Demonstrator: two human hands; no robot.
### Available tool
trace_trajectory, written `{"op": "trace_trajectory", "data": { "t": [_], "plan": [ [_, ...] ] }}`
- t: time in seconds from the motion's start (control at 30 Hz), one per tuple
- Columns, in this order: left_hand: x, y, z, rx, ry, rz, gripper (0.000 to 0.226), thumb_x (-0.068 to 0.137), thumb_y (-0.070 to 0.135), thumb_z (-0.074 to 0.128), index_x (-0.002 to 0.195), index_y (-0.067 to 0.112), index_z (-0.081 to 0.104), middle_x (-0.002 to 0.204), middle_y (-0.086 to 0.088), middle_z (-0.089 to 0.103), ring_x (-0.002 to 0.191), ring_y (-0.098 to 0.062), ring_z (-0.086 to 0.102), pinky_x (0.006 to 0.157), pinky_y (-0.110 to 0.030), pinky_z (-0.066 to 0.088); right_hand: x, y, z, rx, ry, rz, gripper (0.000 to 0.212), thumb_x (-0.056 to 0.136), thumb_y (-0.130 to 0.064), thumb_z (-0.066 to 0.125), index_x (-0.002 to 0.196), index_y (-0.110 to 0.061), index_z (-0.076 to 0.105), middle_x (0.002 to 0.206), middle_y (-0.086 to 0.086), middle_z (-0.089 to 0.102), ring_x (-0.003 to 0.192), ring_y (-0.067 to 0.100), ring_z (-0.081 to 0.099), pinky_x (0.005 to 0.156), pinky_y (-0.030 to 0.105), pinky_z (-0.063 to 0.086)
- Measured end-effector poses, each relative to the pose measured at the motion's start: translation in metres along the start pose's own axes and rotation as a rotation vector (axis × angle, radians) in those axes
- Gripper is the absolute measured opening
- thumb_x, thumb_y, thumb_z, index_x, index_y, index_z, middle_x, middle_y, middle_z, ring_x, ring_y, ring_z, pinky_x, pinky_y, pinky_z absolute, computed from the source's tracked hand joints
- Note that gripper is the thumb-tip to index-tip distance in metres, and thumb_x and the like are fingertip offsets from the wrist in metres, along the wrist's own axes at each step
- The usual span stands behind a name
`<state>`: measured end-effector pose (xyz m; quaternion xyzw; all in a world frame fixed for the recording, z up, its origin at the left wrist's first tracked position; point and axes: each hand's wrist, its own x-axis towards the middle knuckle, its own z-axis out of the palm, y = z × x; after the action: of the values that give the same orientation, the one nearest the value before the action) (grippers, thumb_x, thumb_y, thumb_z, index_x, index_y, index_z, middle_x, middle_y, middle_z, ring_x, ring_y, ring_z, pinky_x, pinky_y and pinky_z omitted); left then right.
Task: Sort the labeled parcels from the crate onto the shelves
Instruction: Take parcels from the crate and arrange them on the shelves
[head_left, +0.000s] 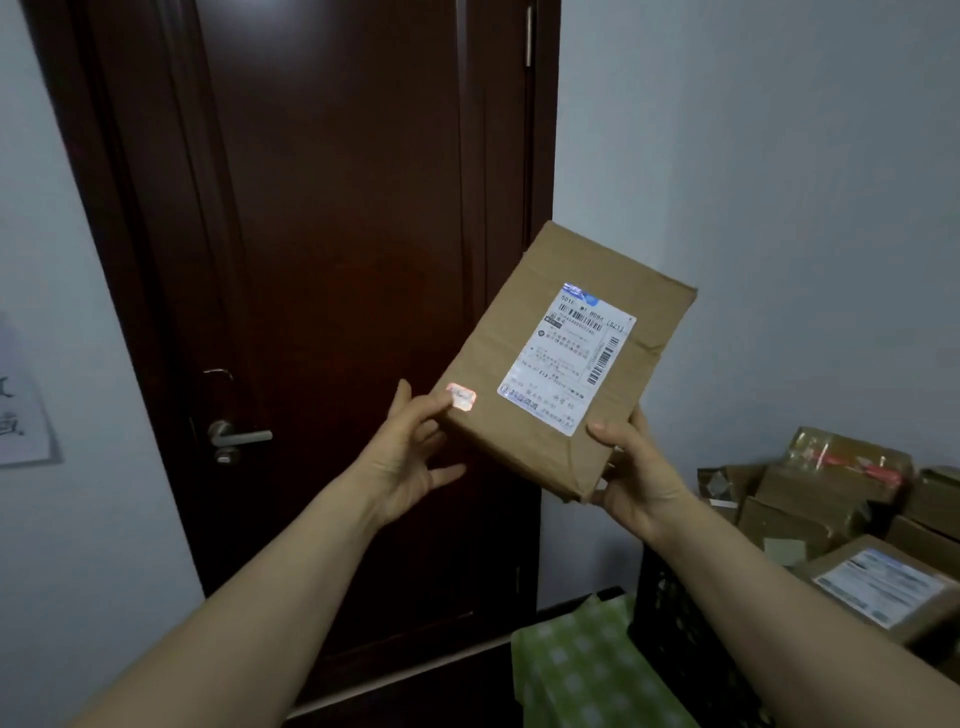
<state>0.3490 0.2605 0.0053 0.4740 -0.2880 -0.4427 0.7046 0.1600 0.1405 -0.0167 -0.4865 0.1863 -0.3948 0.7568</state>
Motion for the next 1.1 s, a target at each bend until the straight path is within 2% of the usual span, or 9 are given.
{"op": "trace_trajectory", "data": {
  "t": [0.1,0.23,0.43,0.57,0.73,0.8,0.93,1.03,1.1],
  "plan": [
    [-0.004,0.015,-0.012,0.026,0.010,0.102,0.077,0.062,0.022,0.071,0.135,0.030,0.050,0.135,0.004,0.054,0.131,-0.014,0.042,0.098,-0.047,0.043,0.006,-0.007,0.003,-0.050,-0.047,-0.011,0.101,0.039,-0.029,0.077,0.133,-0.041,0.042,0.114,-0.002,0.062,0.102,0.021,0.056,0.052,0.032,0.052],
    [-0.007,0.018,-0.017,0.049,-0.027,0.129,0.033,0.083,0.012,0.052,0.108,0.022,0.070,0.106,0.003,0.069,0.105,-0.010,0.058,0.084,-0.034,0.051,0.014,-0.009,0.008,-0.101,-0.084,-0.034,0.097,0.040,-0.029,0.077,0.130,-0.043,0.046,0.111,-0.006,0.064,0.103,0.020,0.057,0.064,0.037,0.053],
    [-0.015,0.026,-0.033,0.139,0.028,0.155,0.036,0.084,0.012,0.050,0.116,0.020,0.067,0.103,0.000,0.070,0.101,-0.012,0.061,0.078,-0.032,0.052,0.027,0.000,0.026,-0.018,-0.197,-0.066,0.078,0.056,-0.021,0.076,0.129,-0.036,0.051,0.125,0.001,0.064,0.122,0.030,0.054,0.101,0.055,0.043],
    [-0.029,0.036,-0.052,0.368,0.118,0.187,0.074,0.066,0.031,0.082,0.134,0.031,0.053,0.117,0.002,0.068,0.106,-0.017,0.065,0.083,-0.039,0.055,0.034,0.012,0.061,0.012,-0.310,-0.085,0.062,0.078,-0.019,0.068,0.135,-0.032,0.047,0.129,0.003,0.061,0.119,0.025,0.058,0.100,0.046,0.046],
    [-0.071,0.055,-0.092,0.423,0.282,0.252,0.070,0.064,0.027,0.081,0.130,0.031,0.057,0.120,-0.001,0.066,0.109,-0.022,0.065,0.095,-0.042,0.052,0.038,0.041,0.115,-0.020,-0.334,-0.025,0.049,0.089,-0.028,0.058,0.135,-0.038,0.048,0.118,-0.005,0.068,0.109,0.017,0.065,0.091,0.044,0.052],
    [-0.092,0.060,-0.111,0.458,0.377,0.306,0.079,0.060,0.027,0.083,0.133,0.029,0.054,0.121,0.000,0.066,0.111,-0.019,0.063,0.093,-0.033,0.052,0.040,0.057,0.140,-0.052,-0.335,-0.018,0.045,0.090,-0.031,0.059,0.133,-0.040,0.051,0.113,-0.007,0.070,0.103,0.016,0.068,0.086,0.043,0.055],
    [-0.148,0.069,-0.140,0.579,0.546,0.425,0.067,0.082,0.002,0.069,0.141,0.025,0.046,0.122,0.003,0.065,0.118,-0.014,0.058,0.080,-0.022,0.055,0.029,0.091,0.202,-0.057,-0.407,0.020,0.037,0.094,-0.032,0.056,0.129,-0.043,0.053,0.109,-0.009,0.071,0.099,0.015,0.068,0.084,0.042,0.055],
    [-0.203,0.084,-0.160,0.711,0.718,0.502,0.067,0.086,-0.002,0.063,0.143,0.028,0.041,0.121,0.009,0.063,0.117,-0.004,0.055,0.087,-0.031,0.056,0.002,0.111,0.262,-0.005,-0.521,0.044,0.039,0.097,-0.024,0.052,0.133,-0.037,0.050,0.114,-0.009,0.069,0.103,0.016,0.067,0.089,0.044,0.053],
    [-0.242,0.099,-0.173,0.748,0.804,0.538,0.067,0.087,-0.002,0.062,0.143,0.028,0.040,0.122,0.009,0.062,0.118,-0.004,0.054,0.085,-0.024,0.055,-0.020,0.122,0.301,0.016,-0.613,0.035,0.044,0.092,-0.017,0.058,0.135,-0.028,0.049,0.116,-0.005,0.068,0.107,0.018,0.065,0.091,0.041,0.051]
  ]
}}
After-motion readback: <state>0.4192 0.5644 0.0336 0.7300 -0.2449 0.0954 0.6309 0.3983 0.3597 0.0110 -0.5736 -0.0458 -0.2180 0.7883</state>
